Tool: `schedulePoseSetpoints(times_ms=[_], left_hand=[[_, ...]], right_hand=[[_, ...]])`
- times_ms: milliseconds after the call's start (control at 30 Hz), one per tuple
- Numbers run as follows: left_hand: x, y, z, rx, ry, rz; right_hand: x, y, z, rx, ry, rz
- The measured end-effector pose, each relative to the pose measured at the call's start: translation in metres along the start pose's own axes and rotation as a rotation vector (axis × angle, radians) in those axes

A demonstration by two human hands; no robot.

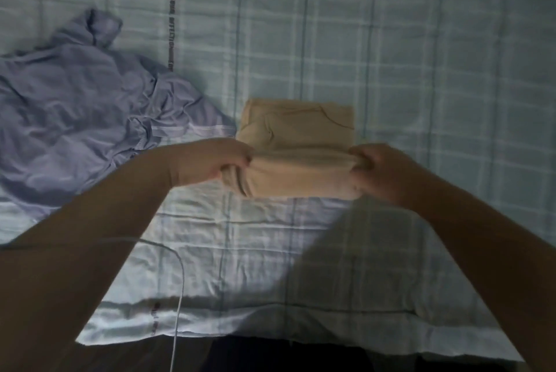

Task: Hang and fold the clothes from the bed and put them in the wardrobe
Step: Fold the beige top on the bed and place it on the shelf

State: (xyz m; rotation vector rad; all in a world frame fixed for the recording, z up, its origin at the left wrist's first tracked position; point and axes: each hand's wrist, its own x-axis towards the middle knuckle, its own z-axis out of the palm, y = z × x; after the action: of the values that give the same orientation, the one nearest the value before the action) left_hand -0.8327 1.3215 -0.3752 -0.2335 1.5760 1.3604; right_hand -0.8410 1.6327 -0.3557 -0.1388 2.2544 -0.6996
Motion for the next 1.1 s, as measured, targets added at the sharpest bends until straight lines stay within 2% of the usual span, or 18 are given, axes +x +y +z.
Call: schedulePoseSetpoints(times_ms=[100, 200, 233, 300, 400, 467, 600, 900, 967, 1100], left_hand=[[0.016, 0.005, -0.02, -0.409, 0.084, 0.09], [0.03, 0.002, -0.023, -0.55, 0.15, 0.208], [0.036, 0.001, -0.019, -0.525, 0.23, 0.214], [0.05, 0.0, -0.002, -0.311, 0.474, 0.186], [0.066, -0.01, 0.03, 0.083, 0.876, 0.132], [0.074, -0.018, 0.045, 0.249, 1.004, 0.135], [0.087, -0.033, 0.056, 0.336, 1.081, 0.03], [0.102, -0.03, 0.062, 0.43, 1.273, -0.223], [0.1, -0.027, 0.061, 0.363, 1.288, -0.278], [0.089, -0.025, 0.063, 0.178, 1.258, -0.225]], right_hand=[[0.031, 0.003, -0.018, 0.316, 0.15, 0.07], [0.059, 0.007, -0.008, 0.461, 0.431, 0.15], [0.066, 0.007, -0.001, 0.459, 0.527, 0.173], [0.076, 0.002, 0.013, 0.414, 0.65, 0.191], [0.086, 0.002, 0.036, 0.302, 0.695, 0.173], [0.088, 0.008, 0.047, 0.189, 0.706, 0.212], [0.089, 0.024, 0.063, 0.068, 0.705, 0.286], [0.103, 0.027, 0.059, 0.05, 0.662, 0.359], [0.098, 0.023, 0.057, 0.087, 0.657, 0.389], [0.084, 0.017, 0.058, 0.155, 0.737, 0.413]])
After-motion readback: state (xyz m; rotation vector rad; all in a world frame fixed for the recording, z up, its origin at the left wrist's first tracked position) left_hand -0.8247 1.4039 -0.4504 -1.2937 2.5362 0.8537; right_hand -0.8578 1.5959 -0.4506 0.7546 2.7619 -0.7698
